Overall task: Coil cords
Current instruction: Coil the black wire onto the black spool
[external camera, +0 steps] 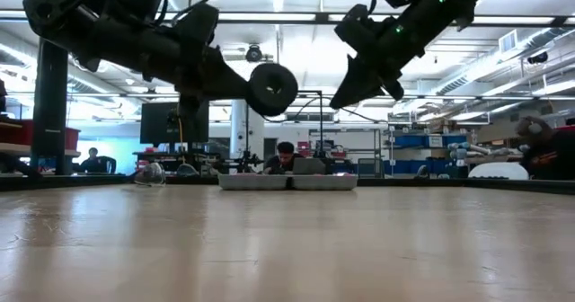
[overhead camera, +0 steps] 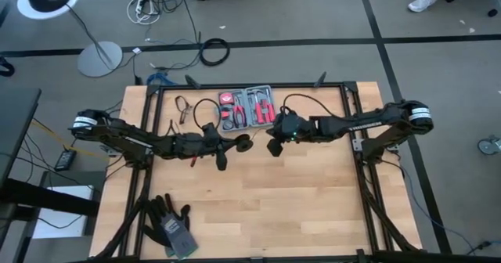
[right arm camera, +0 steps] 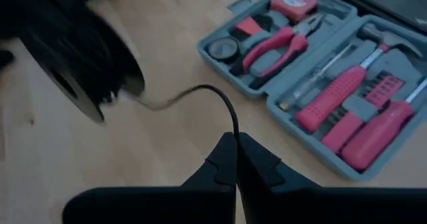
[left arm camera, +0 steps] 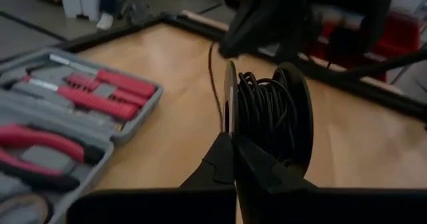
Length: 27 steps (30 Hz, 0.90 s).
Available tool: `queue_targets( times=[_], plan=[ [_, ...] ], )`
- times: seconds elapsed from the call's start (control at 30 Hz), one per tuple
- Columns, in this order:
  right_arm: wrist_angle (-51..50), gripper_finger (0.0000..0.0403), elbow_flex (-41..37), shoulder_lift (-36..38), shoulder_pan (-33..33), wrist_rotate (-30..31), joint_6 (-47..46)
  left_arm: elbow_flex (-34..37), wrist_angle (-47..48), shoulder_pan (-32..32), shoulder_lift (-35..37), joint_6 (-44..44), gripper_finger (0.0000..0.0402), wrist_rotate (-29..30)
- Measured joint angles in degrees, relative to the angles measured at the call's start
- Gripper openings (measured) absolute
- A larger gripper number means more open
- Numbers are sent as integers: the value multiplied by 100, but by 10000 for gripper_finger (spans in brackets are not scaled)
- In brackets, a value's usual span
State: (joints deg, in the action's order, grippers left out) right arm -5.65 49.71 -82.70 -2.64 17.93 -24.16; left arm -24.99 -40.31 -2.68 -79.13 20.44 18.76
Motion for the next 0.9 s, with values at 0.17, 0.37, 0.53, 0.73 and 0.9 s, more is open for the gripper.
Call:
queue_targets(
  times=[0.17, 0.37, 0.53, 0.73, 0.9],
  plan=[
    [541, 0, 4, -137, -24, -309, 46, -197, 808, 0, -2, 123, 0, 189],
    [1191, 0, 2, -393, -2, -455, 136, -770, 1547, 0, -201, -88, 0, 414],
    [1639, 0, 2, -526, 67, -464, 352, -1151, 1572, 0, -716, -132, 0, 599],
    [1921, 0, 7, -533, 265, -472, 583, -1517, 1530, 7, -1318, 49, 0, 686],
    [1935, 0, 11, -631, 432, -462, 426, -1769, 1062, 7, -1612, 103, 0, 641]
  ],
)
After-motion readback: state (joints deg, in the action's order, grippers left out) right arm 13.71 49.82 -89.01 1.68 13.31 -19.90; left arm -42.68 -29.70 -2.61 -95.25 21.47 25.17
